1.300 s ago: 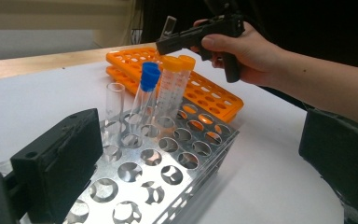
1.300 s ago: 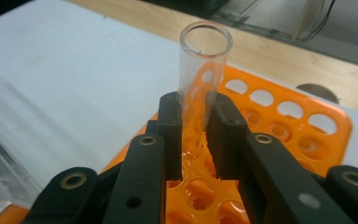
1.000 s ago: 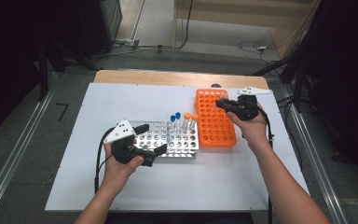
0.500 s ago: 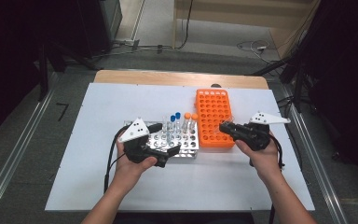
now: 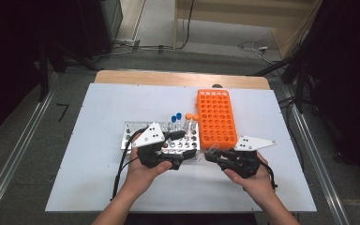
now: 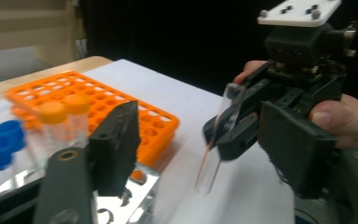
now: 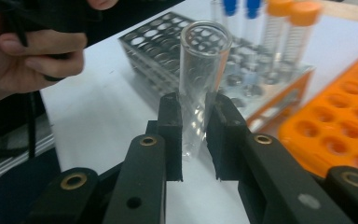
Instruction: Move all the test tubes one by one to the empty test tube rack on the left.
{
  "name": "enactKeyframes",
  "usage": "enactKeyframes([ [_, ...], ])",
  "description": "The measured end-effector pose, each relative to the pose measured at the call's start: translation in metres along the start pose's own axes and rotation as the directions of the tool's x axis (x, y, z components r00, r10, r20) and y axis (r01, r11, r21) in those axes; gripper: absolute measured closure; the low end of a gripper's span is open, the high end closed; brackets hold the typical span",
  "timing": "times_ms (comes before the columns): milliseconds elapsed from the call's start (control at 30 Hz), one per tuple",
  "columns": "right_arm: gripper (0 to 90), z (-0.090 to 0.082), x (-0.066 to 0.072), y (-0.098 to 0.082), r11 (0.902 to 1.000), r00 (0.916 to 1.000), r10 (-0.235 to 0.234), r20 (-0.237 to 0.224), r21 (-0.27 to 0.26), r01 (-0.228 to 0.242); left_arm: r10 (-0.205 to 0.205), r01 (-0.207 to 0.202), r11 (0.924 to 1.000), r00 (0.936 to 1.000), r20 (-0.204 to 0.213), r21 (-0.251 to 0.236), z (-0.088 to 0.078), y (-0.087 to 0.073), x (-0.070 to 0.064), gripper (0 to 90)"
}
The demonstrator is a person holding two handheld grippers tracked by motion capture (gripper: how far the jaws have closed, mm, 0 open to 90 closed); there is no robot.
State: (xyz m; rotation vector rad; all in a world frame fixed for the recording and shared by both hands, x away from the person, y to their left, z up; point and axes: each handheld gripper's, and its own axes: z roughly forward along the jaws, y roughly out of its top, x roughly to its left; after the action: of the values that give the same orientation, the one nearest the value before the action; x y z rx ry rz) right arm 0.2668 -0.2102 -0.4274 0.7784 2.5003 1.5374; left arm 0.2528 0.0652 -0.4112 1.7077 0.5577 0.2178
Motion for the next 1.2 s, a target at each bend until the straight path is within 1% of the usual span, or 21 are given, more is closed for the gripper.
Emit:
enactKeyframes([
  [133, 74.1, 0.006, 0.011, 0.003, 0.9996, 0.9992, -0.023, -0.034, 0.016, 0.023, 0.015, -0.016, 0.9997, 0.998, 0.062, 0.021, 0.006, 0.001, -0.005, 43.7],
  [233, 74.1, 0.009, 0.017, 0.005, 0.999, 0.9981, -0.031, -0.053, 0.029, 0.033, 0.016, -0.019, 0.9995, 0.9957, 0.091, 0.027, 0.01, 0.001, -0.007, 50.3],
  [333, 74.1, 0.012, 0.021, 0.007, 0.9985, 0.9969, -0.036, -0.07, 0.038, 0.039, 0.009, -0.014, 0.9992, 0.9919, 0.127, 0.037, 0.013, 0.001, -0.008, 55.3],
  [500, 74.1, 0.015, 0.024, 0.008, 0.9977, 0.9958, -0.045, -0.08, 0.048, 0.048, 0.008, -0.018, 0.9983, 0.9854, 0.17, 0.056, 0.017, 0.0, -0.008, 64.3],
  [567, 74.1, 0.016, 0.026, 0.008, 0.9974, 0.9951, -0.048, -0.086, 0.049, 0.052, 0.006, -0.017, 0.9979, 0.9856, 0.169, 0.063, 0.018, 0.0, -0.008, 67.3],
  [600, 74.1, 0.016, 0.027, 0.008, 0.9974, 0.9949, -0.048, -0.088, 0.049, 0.053, 0.007, -0.018, 0.998, 0.9854, 0.17, 0.061, 0.018, 0.0, -0.007, 71.0],
  [633, 74.1, 0.016, 0.027, 0.008, 0.9972, 0.9944, -0.052, -0.092, 0.049, 0.056, 0.004, -0.015, 0.998, 0.9839, 0.179, 0.062, 0.017, 0.0, -0.006, 73.0],
  [667, 74.1, 0.016, 0.028, 0.008, 0.9972, 0.9945, -0.052, -0.091, 0.049, 0.057, 0.005, -0.016, 0.9979, 0.9842, 0.177, 0.063, 0.017, 0.0, -0.006, 74.0],
  [767, 74.1, 0.016, 0.027, 0.008, 0.9969, 0.9947, -0.051, -0.09, 0.055, 0.056, 0.004, -0.018, 0.997, 0.9846, 0.175, 0.075, 0.017, -0.001, -0.006, 73.5],
  [833, 74.1, 0.017, 0.027, 0.007, 0.9971, 0.9946, -0.048, -0.092, 0.055, 0.053, 0.01, -0.024, 0.9963, 0.985, 0.172, 0.082, 0.018, -0.001, -0.007, 71.7],
  [900, 74.1, 0.017, 0.027, 0.008, 0.9972, 0.9943, -0.05, -0.094, 0.052, 0.055, 0.026, -0.04, 0.9956, 0.9857, 0.166, 0.084, 0.018, -0.001, -0.008, 73.8],
  [967, 74.1, 0.016, 0.027, 0.008, 0.9973, 0.9944, -0.046, -0.095, 0.053, 0.051, 0.035, -0.048, 0.9955, 0.9868, 0.158, 0.081, 0.017, -0.001, -0.008, 75.0],
  [1000, 74.0, 0.016, 0.027, 0.007, 0.9977, 0.9944, -0.041, -0.097, 0.049, 0.046, 0.039, -0.05, 0.9958, 0.9884, 0.147, 0.076, 0.016, -0.001, -0.008, 75.7],
  [1067, 74.0, 0.016, 0.025, 0.007, 0.9982, 0.9945, -0.037, -0.097, 0.044, 0.042, 0.04, -0.049, 0.9963, 0.99, 0.136, 0.07, 0.015, -0.001, -0.008, 76.5],
  [1133, 73.7, 0.016, 0.024, 0.006, 0.9983, 0.9946, -0.046, -0.093, 0.033, 0.049, 0.038, -0.047, 0.9967, 0.9911, 0.128, 0.066, 0.015, -0.001, -0.007, 76.6],
  [1200, 73.4, 0.016, 0.023, 0.005, 0.9987, 0.9949, -0.04, -0.093, 0.028, 0.043, 0.04, -0.049, 0.9967, 0.9914, 0.125, 0.065, 0.014, 0.0, -0.007, 76.7],
])
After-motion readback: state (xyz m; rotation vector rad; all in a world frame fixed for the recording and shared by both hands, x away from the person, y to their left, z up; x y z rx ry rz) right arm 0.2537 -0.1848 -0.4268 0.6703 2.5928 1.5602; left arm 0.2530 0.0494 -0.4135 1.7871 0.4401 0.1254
